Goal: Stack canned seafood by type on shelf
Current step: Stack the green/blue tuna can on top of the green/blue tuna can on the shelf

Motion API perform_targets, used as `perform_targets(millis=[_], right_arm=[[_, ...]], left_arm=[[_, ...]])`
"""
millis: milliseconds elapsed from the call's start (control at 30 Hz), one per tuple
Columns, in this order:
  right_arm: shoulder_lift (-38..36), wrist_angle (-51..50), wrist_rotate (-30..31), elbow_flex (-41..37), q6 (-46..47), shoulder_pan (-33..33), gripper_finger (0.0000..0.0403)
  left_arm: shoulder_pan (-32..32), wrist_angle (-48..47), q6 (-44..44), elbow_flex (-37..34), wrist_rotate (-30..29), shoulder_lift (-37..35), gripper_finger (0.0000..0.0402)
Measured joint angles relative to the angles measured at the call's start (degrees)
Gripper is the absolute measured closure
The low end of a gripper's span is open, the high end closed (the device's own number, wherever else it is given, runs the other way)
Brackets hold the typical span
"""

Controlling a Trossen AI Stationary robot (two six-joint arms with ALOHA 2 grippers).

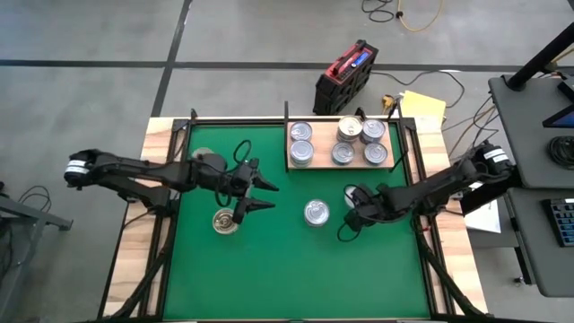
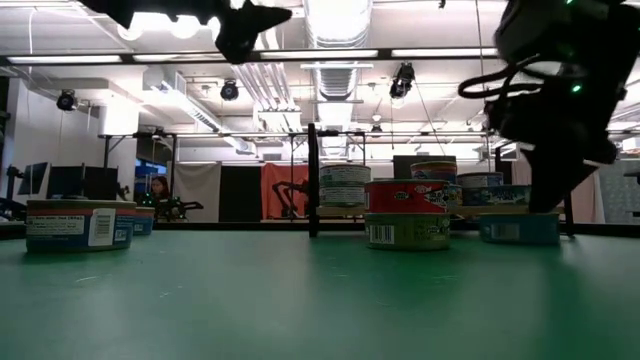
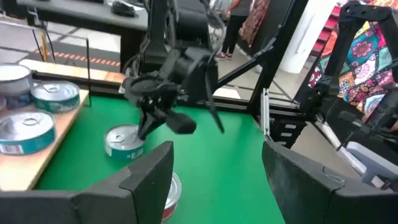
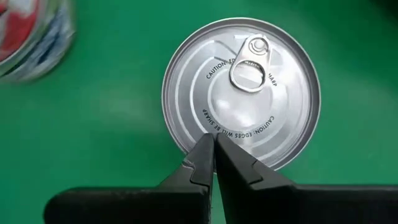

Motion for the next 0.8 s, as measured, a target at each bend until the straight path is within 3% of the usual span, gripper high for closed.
perform_targets(millis=[233,367,633,800], right_arm=[[0.0,3.2,-7.8,-0.1,6.7,7.5,0.0394],[-0.5,5.4,-8.4,0.7,9.1,12.1,0.0394],[-4.4,-4.9,-7.9,7.5,9.5,15.7,0.0394],[-6.2,-12.7,-7.2,9.8,10.0,15.4,0.0394]], left_arm=[[-2.2,2.3,-0.8,0.0,0.1,4.4,0.0199],[-4.4,6.4,-0.8,0.0,0.2,7.2,0.0231],[-7.6,14.6,0.1,0.4,-0.2,13.7,0.0321],[-10.6,14.6,3.8,3.7,-6.1,19.3,0.0388]])
